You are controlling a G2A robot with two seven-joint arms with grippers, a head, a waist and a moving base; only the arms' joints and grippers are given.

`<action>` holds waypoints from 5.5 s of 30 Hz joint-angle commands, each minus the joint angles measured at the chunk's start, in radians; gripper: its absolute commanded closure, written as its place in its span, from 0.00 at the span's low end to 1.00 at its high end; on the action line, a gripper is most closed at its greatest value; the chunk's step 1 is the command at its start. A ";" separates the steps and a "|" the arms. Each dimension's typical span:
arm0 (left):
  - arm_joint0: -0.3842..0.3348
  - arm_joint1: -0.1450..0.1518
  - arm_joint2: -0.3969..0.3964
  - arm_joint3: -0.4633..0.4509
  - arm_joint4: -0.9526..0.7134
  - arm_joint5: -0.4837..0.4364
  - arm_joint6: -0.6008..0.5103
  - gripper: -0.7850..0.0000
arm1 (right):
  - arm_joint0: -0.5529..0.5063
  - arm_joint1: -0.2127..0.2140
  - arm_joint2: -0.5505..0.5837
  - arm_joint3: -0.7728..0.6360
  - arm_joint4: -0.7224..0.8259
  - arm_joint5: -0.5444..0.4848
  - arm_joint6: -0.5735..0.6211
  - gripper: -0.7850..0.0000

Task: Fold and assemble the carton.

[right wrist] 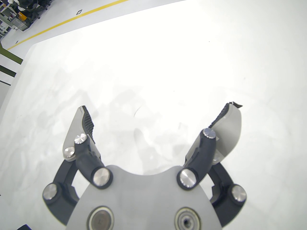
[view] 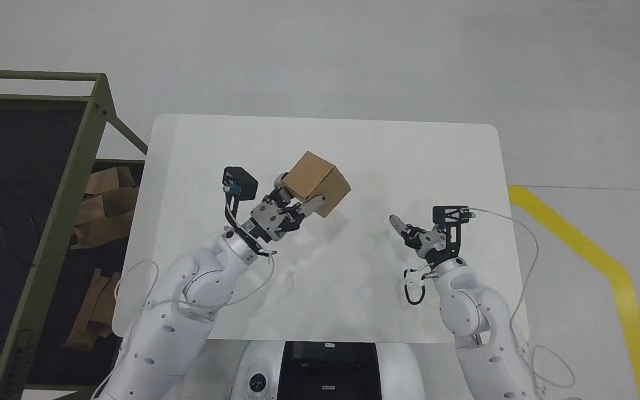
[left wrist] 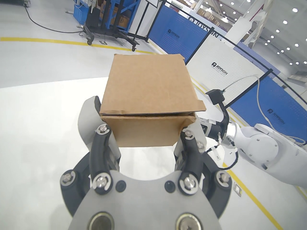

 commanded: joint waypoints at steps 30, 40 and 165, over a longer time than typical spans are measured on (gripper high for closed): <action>-0.068 0.023 -0.064 -0.002 -1.005 -0.267 -0.523 1.00 | 0.000 0.000 0.000 0.000 0.000 0.000 0.000 0.00; -0.030 0.023 -0.120 -0.115 -0.711 -0.302 -0.406 1.00 | 0.000 0.000 0.000 0.000 0.000 0.000 0.000 0.00; -0.003 0.011 0.032 0.233 0.571 -0.160 0.137 1.00 | 0.000 0.000 0.000 0.000 0.000 0.000 0.000 0.00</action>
